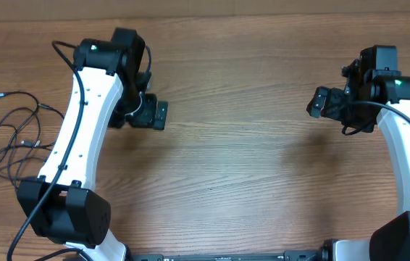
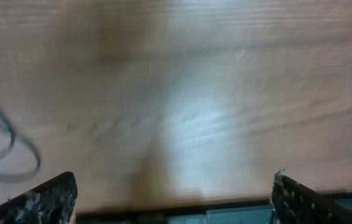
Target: Untangle cables
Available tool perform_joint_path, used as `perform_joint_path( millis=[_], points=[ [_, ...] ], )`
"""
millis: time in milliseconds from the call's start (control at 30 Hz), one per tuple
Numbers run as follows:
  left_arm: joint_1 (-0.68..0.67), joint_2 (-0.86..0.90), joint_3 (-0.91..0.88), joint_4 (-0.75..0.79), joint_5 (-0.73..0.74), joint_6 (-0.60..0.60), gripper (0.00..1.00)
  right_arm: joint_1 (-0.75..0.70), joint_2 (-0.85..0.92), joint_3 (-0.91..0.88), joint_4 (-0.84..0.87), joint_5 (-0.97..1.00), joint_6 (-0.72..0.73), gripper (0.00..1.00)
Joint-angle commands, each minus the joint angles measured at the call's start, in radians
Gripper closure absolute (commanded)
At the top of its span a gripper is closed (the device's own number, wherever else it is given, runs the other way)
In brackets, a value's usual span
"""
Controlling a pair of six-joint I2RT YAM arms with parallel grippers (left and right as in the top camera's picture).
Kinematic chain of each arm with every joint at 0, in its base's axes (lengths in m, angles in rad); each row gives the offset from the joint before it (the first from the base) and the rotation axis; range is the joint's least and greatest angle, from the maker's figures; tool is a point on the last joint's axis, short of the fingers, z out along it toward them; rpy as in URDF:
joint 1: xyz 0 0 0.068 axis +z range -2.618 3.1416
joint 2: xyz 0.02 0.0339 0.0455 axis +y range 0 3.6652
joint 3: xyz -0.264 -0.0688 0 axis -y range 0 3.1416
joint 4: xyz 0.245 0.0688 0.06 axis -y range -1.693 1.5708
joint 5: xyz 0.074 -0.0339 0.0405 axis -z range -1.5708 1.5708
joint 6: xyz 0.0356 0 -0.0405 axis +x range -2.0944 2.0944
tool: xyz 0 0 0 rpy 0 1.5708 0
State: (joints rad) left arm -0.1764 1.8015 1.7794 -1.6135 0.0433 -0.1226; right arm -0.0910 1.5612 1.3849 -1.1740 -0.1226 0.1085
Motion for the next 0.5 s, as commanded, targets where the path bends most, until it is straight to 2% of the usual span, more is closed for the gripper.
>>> perform_joint_path(
  millis=[0, 67, 267, 467],
  points=[
    [-0.001, -0.004, 0.011, -0.043, -0.032, -0.03, 0.01, 0.0, -0.055, 0.0, -0.003, 0.01, -0.005, 0.0],
    [-0.001, -0.031, -0.014, -0.034, -0.032, -0.03, 0.0, 0.0, -0.109, -0.033, 0.014, 0.009, -0.005, 0.0],
    [-0.001, -0.237, -0.251, 0.178, -0.033, -0.032, 0.01, 0.001, -0.33, -0.204, 0.144, -0.01, -0.013, 0.0],
    [-0.001, -0.547, -0.525, 0.411, -0.072, -0.039, 0.0, 0.002, -0.56, -0.372, 0.261, -0.036, -0.012, 0.0]
  ],
)
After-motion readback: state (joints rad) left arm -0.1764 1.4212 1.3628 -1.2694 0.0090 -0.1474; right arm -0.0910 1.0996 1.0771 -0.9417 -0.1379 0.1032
